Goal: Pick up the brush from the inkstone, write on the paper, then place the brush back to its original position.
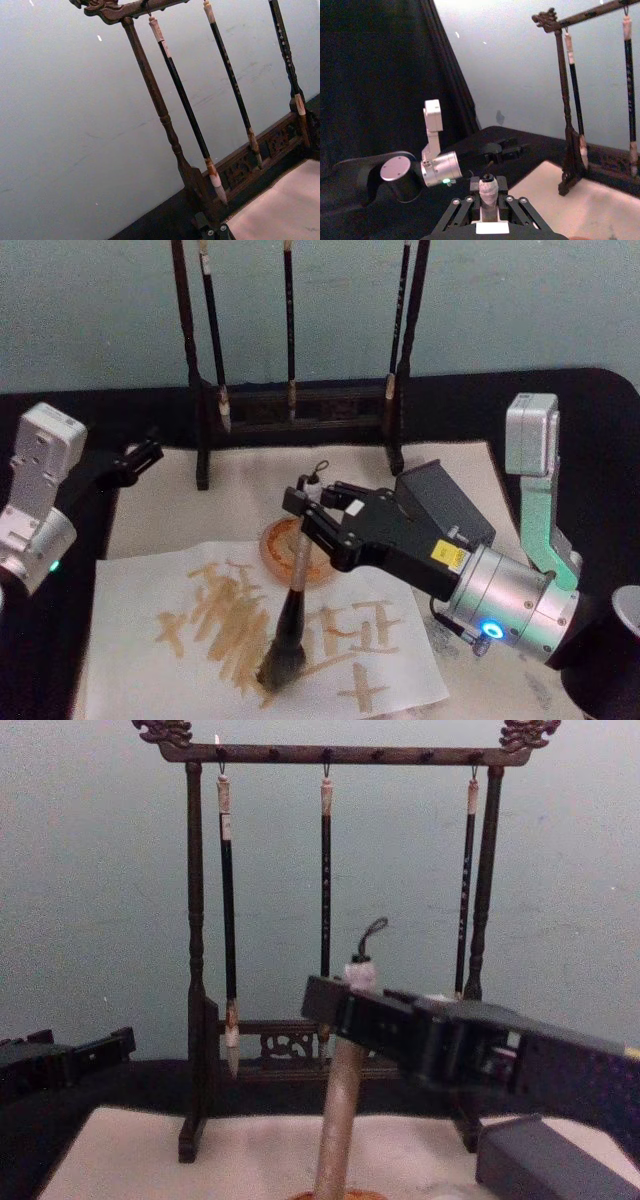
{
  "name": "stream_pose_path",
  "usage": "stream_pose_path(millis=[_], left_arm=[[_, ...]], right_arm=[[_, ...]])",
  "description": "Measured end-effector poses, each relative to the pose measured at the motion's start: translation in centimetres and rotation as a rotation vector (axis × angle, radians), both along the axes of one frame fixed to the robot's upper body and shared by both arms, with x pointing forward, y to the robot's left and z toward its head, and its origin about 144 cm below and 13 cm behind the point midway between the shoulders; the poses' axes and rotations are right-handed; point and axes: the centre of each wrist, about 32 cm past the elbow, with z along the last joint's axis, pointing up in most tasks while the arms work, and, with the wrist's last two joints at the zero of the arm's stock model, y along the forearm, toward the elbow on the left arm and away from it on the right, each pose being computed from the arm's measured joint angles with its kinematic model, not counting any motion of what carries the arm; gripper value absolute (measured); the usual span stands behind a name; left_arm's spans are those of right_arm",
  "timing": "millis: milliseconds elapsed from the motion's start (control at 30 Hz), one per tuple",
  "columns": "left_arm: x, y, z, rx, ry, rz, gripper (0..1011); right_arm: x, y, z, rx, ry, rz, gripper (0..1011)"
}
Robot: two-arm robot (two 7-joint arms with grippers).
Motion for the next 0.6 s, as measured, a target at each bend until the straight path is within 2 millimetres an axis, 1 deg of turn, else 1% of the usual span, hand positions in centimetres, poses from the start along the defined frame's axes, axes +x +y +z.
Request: stream_pose_path(millis=[167,367,600], left_arm=[[0.0,0.0,0.0,0.0,0.0,0.0,1002],[0.0,0.0,0.0,0.0,0.0,0.0,1002],[0.0,0.0,0.0,0.0,0.0,0.0,1000]], right_arm=[[0.0,-0.4,-0.5,-0.003,0.016,-0.009,203],[0.0,-0.9,-0.5,-0.007,0.013,-0.027,202],[-0.2,-2.1,-0.3,-0.016,0.006,-0.064,203]])
